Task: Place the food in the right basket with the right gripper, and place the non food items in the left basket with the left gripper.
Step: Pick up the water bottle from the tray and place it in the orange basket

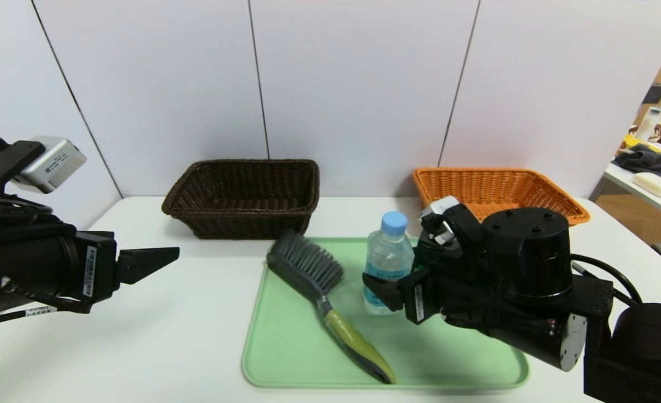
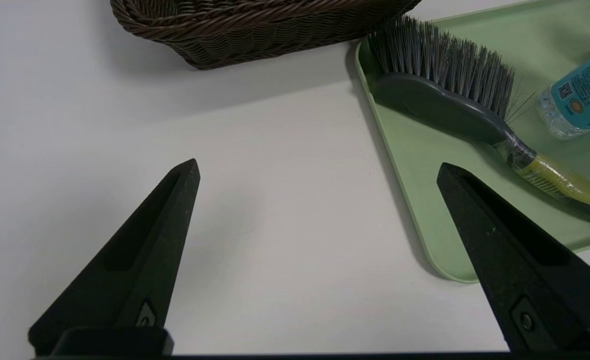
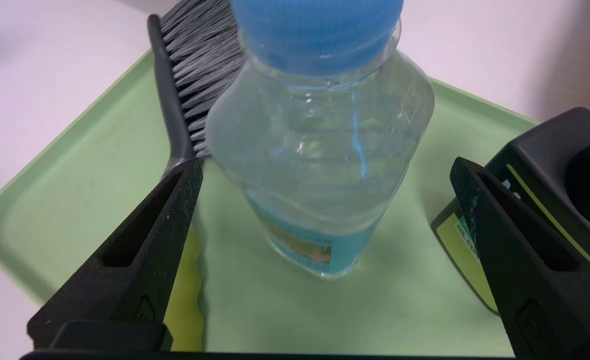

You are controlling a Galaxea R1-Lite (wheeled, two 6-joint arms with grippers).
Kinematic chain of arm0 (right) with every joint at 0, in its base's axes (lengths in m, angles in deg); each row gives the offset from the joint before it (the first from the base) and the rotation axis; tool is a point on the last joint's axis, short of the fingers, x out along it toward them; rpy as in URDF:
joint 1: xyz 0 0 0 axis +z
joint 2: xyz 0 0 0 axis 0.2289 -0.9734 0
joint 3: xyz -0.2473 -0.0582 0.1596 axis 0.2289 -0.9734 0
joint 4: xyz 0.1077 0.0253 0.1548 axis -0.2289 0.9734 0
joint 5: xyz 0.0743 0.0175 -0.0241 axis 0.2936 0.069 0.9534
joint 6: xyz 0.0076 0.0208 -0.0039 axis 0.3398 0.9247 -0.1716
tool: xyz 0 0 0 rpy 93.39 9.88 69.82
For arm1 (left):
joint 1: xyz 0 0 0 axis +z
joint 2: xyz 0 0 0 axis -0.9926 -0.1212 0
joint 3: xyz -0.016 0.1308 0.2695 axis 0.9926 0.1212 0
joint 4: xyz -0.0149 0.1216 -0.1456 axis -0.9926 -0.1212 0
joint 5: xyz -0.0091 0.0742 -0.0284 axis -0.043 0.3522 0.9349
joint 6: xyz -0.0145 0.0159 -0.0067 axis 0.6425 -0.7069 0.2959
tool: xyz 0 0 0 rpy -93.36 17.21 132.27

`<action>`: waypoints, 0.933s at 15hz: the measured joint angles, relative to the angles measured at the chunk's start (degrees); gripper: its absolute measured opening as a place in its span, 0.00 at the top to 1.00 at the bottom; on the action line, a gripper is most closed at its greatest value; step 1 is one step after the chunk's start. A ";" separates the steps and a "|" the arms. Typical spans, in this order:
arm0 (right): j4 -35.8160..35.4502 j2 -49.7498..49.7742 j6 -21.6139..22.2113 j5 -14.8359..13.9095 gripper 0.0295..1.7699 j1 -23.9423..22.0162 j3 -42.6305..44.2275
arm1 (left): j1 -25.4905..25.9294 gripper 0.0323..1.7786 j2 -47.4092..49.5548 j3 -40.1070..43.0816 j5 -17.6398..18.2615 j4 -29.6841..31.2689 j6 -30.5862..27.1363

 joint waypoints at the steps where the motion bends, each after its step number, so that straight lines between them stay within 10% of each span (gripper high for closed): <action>1: -1.50 -0.87 0.09 -0.37 0.03 0.00 -0.30 | 0.00 0.05 -0.09 -0.02 -0.02 -0.01 0.00; 14: -10.64 -5.92 0.24 -0.85 0.03 -0.17 -2.60 | -0.07 0.05 -0.28 0.00 0.07 -0.01 0.02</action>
